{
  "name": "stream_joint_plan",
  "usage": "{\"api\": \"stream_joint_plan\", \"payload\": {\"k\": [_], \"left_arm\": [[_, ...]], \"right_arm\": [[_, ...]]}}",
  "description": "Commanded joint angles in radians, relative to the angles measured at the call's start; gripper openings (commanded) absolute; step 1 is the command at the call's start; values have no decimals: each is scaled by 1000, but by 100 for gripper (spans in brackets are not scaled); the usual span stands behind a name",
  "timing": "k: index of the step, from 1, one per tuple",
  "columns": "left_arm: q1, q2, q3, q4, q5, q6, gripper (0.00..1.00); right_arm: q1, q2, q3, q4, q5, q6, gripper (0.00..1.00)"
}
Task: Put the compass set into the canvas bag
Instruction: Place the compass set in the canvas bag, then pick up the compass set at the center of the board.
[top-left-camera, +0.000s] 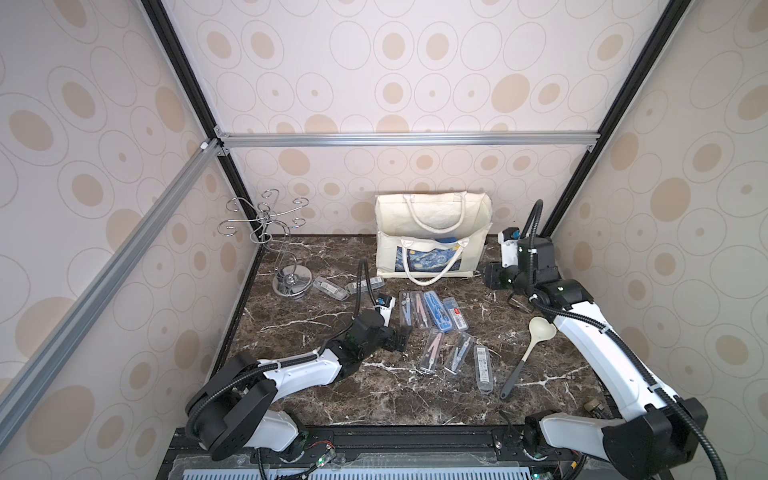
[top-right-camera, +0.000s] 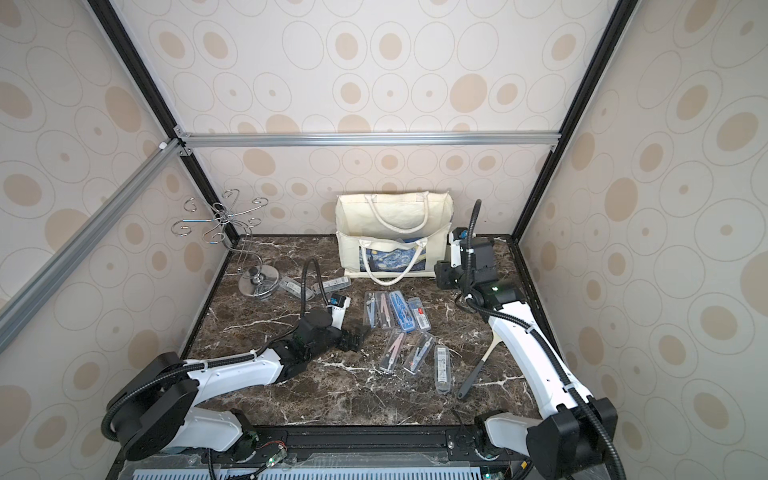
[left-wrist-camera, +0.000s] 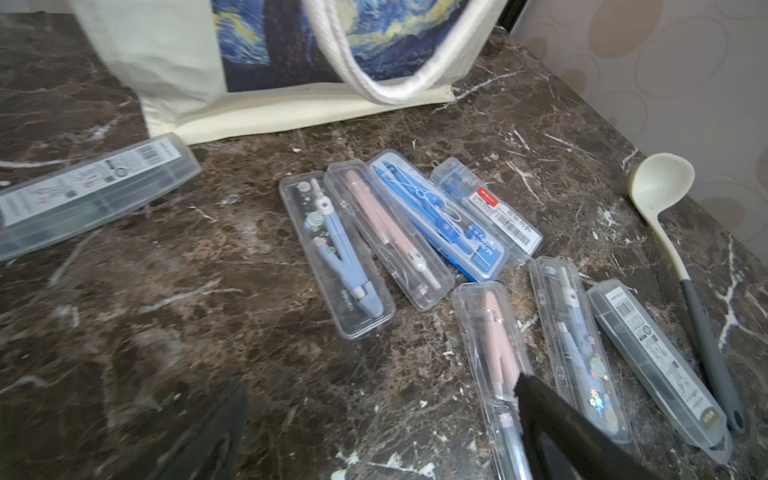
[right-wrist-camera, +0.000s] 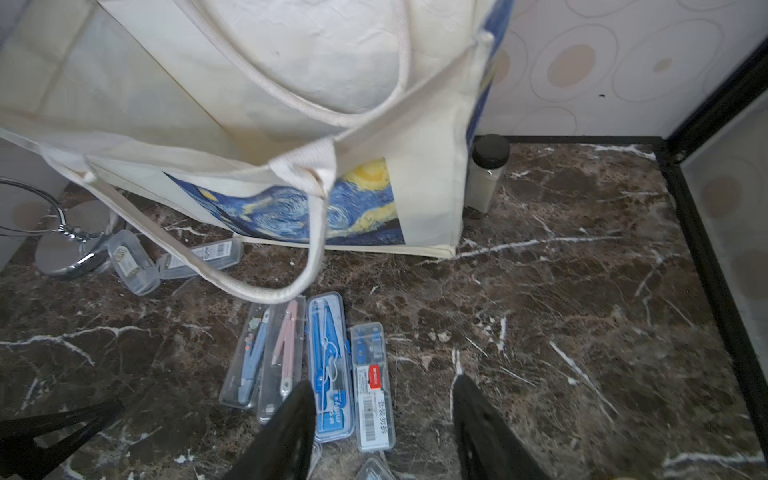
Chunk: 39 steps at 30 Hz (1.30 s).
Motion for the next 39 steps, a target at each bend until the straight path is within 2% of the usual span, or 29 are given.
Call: {"api": "stream_joint_plan", "payload": {"k": [1,6,12,15,27,30,33,39], "left_arm": [[-67,80,102,-76,-32,20,98],[-151,220,285,-316,-44,65,96],[-192,353,479,-598,-26,43,95],[-217,388,525,-670,-38,40,94],[-246,495,634,-814,-64,32,89],[-251,527,664,-843,-70,32,83],[-254,552,681,-869,-76,31,69],[-255,544,656,-846,-69,21,60]], "right_arm": [[-2,-36,-48,-7,90,36,56],[-2,-9,-40,-35,92,28,56],[-5,25,-39,-8,37,40,56],[-5,36,-45,0,19,45,56],[-14,50,-76,27,-5,59,56],[-16,55,-81,30,-8,63,57],[-17,53,-90,37,-8,65,56],[-21,56,-96,36,-3,65,57]]}}
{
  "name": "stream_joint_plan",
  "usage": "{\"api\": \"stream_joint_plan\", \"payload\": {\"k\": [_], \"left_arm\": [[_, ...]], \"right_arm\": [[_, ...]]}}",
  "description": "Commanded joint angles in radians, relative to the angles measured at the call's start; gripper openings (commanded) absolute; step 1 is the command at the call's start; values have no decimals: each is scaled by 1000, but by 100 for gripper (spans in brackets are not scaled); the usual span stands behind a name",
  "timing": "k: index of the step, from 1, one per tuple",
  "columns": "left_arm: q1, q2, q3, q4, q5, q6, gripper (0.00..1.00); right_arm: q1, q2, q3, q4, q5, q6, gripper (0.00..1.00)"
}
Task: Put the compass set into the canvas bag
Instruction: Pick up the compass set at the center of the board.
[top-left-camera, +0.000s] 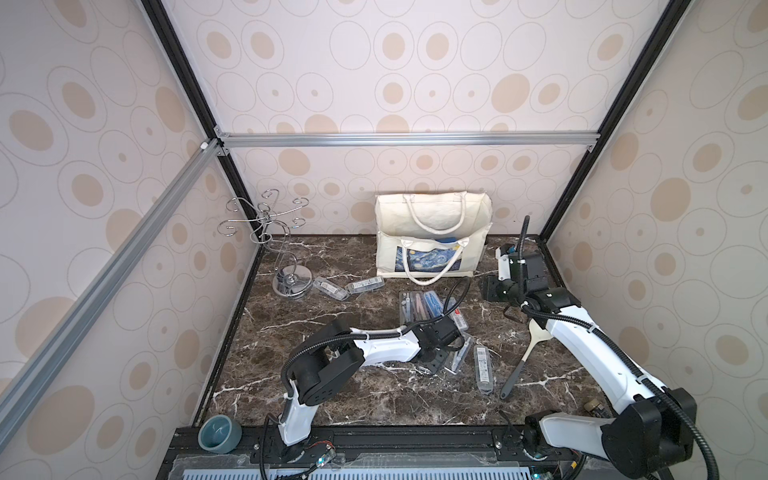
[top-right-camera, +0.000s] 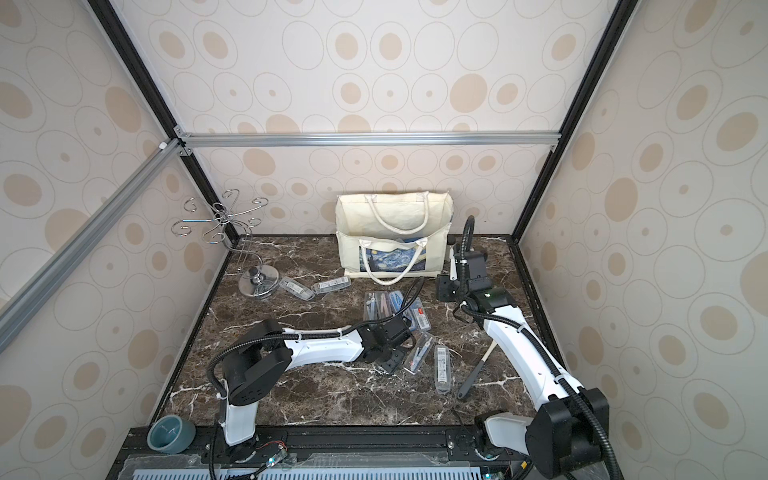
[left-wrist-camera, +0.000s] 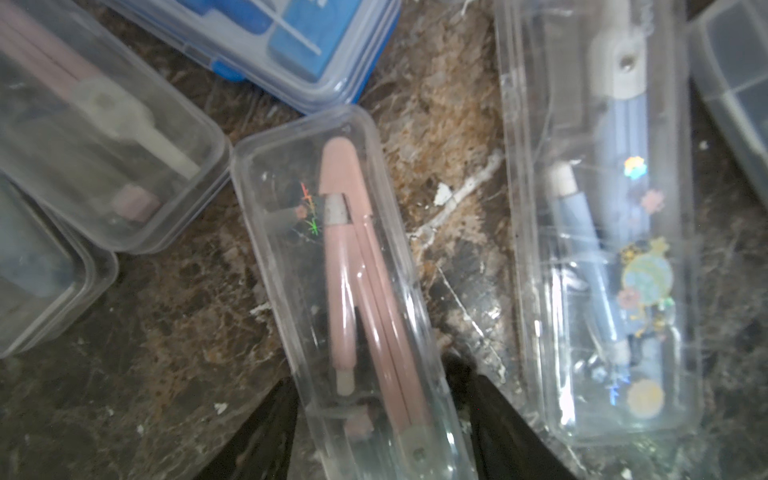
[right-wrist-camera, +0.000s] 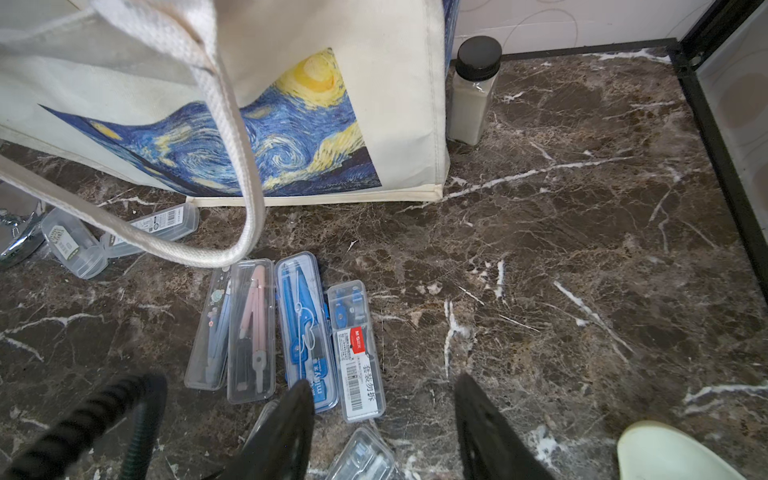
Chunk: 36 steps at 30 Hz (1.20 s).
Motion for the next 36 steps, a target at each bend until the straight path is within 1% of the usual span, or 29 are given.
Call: {"api": "stream_joint_plan", "payload": {"k": [1,2,11,15,21,25,30,36], "left_arm": [[-9,14,-18,-57,-19,-9,60],[-10,11,-24,-50,-23,-9,57],[-10,-24,-73,20,-66,-13,47],[-9,-46,-107,68,-114,-22,47],[-8,-112,-182,187,-225,-23,47],[-7,-191,-253,319,-271,2,47],[-7,-296,-359,530,-256,56,47],[-7,-332,-416,657,-248,81,47]], "right_arm": [[-10,3,-16,7,1,13,57],[-10,1,-18,11,1,16,57],[-11,5,-14,19,-9,25,57],[-12,0,-23,26,-13,31,56],[-11,-2,-29,25,-62,22,57],[-11,10,-29,17,-179,4,58],[-11,50,-29,21,-385,-12,58],[-10,111,-11,14,-548,-7,58]]}}
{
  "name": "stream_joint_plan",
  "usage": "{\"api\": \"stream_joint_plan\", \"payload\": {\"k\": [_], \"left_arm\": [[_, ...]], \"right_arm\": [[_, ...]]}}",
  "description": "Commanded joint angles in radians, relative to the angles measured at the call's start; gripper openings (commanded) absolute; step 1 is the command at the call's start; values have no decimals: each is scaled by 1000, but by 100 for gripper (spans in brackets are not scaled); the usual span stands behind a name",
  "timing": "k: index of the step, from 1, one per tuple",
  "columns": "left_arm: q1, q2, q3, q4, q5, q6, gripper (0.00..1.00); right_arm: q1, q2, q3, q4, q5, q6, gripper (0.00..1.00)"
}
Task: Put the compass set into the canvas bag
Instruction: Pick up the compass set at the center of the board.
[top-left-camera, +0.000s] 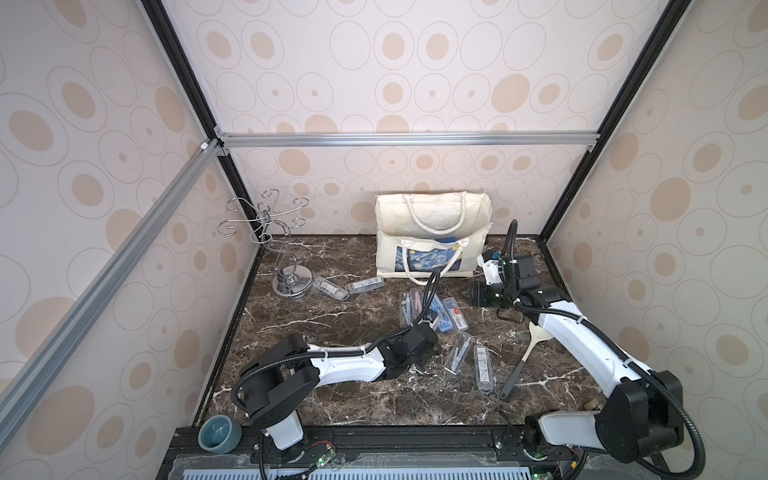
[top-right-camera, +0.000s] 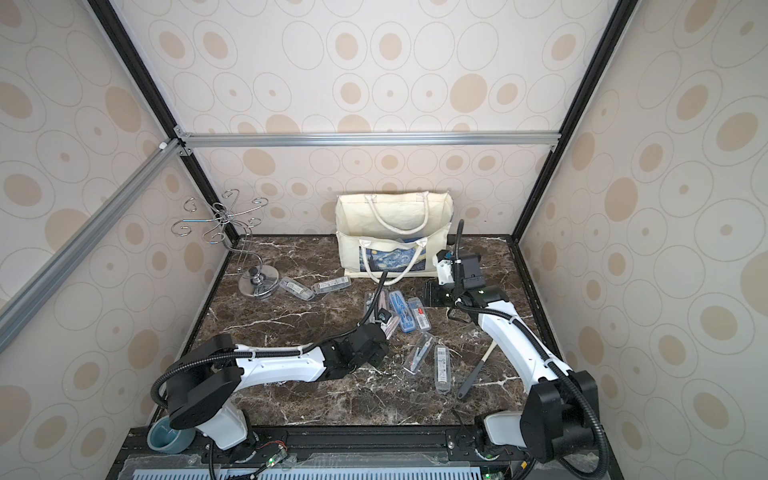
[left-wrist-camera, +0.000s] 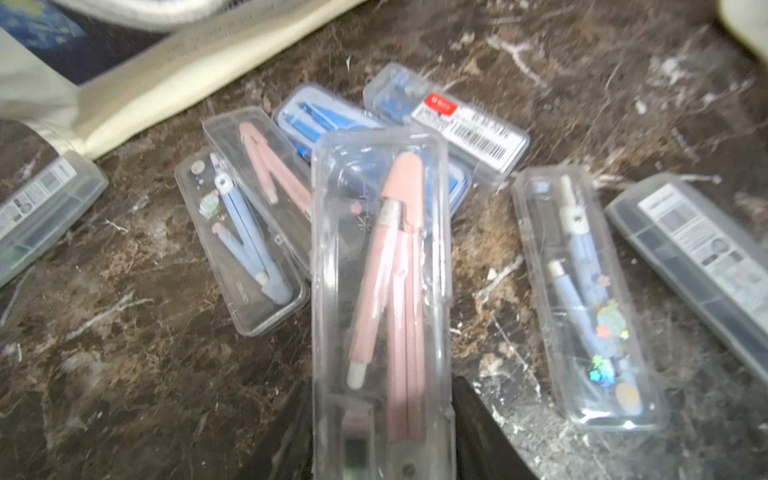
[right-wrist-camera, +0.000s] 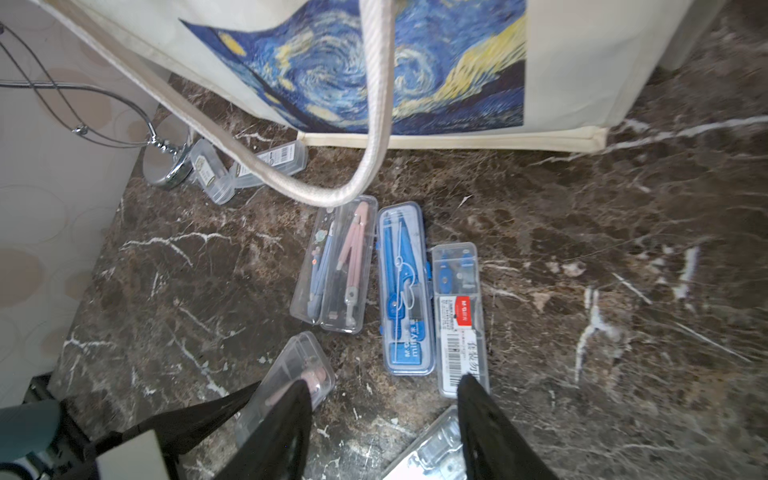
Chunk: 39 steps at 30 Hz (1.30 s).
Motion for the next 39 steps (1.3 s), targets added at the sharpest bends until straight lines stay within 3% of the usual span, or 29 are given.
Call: {"api": "stream_joint_plan", "payload": {"k": [1,8,20,23,28,35,39], "left_arm": [[-1,-20,-30,141,-19,32,47],[0,-40,-59,242,-22,36,47],[7,-83,-88,331,-13,40,47],[9,-83,-88,333,-13,34,47],[11,-78,-88,339,-18,28,47],[18,-69,-85,351,-15,25,47],[22,-71,-84,352,-11,29,48]], "right_arm": [[-7,23,5,8,-164,-1,58],[17,79,-8,69,-255,57,58],[103,169,8,94,-289,94,56],[109,184,6,130,-325,121,48],[110,201,9,159,-361,147,28],[110,208,18,167,-384,157,15],[110,217,30,169,-387,164,14]]}}
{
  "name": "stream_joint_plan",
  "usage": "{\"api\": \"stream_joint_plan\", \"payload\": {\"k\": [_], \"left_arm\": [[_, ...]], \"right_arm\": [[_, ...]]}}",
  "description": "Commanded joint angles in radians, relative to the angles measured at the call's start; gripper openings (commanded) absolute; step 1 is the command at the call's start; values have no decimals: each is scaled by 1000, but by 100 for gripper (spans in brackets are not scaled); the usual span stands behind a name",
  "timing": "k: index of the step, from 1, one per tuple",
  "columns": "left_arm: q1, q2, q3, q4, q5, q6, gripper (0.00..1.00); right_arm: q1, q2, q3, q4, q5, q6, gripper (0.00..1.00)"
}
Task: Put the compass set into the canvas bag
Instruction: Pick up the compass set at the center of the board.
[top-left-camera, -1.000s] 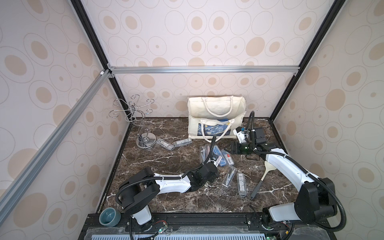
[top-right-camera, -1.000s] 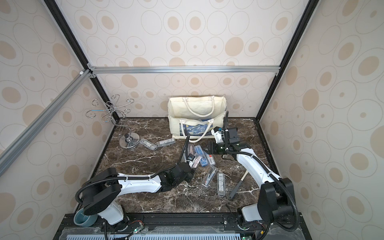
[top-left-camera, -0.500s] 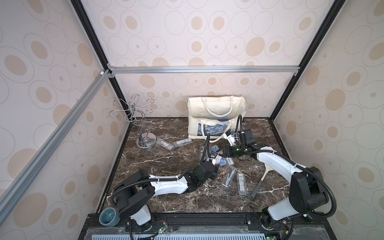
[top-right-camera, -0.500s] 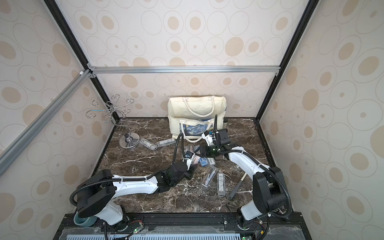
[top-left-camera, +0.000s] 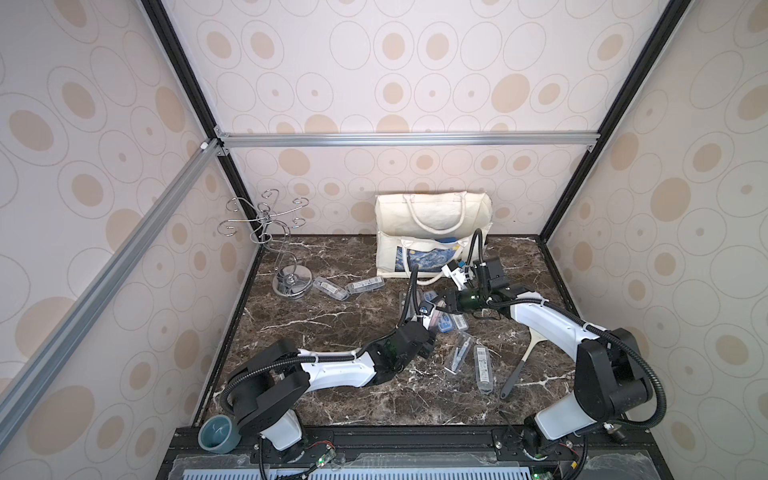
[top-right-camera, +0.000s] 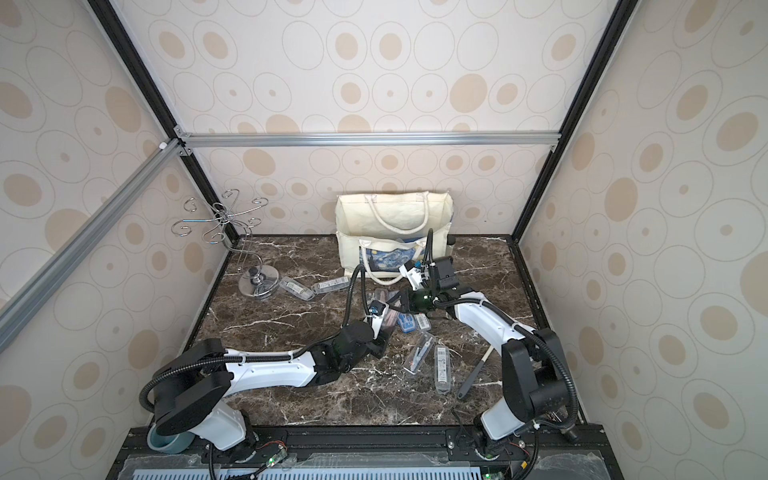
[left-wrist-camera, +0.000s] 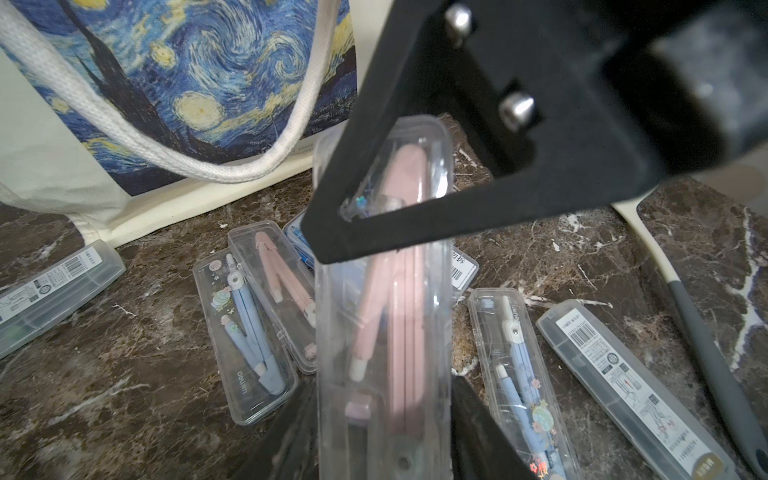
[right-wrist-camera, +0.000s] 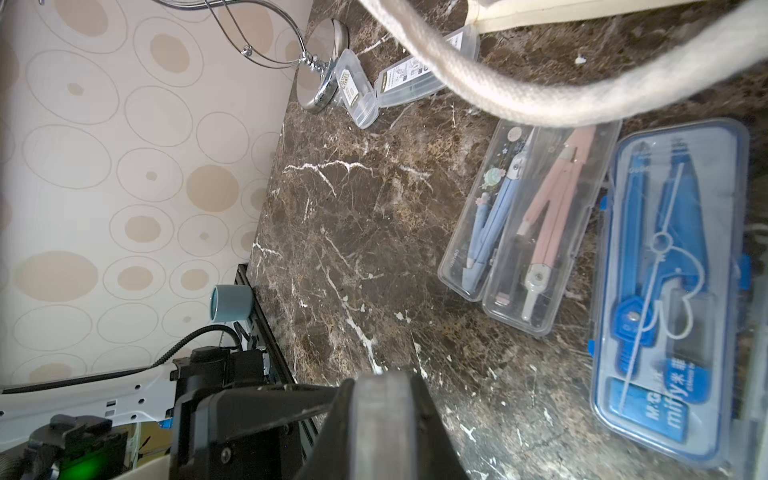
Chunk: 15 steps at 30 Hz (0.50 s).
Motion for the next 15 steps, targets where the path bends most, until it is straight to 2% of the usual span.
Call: {"api": "stream_joint_plan", "payload": {"k": [1,2,4,5,15], "left_arm": [[7,-15,7,60,-7,13,52],[8,-17,6,60,-9,13,61],[10,-29,-5,66,-20,10,94],[11,-39,-14,76,-27,12,100],[23,-291,-324,366,-158,22,100]], "right_arm": [[2,18,32,2,-6,19,14],[2,20,36,0,-6,18,14],[2,23,49,-12,0,13,14],[2,21,58,-19,5,10,14],[5,1,231,-83,33,-17,14]]}}
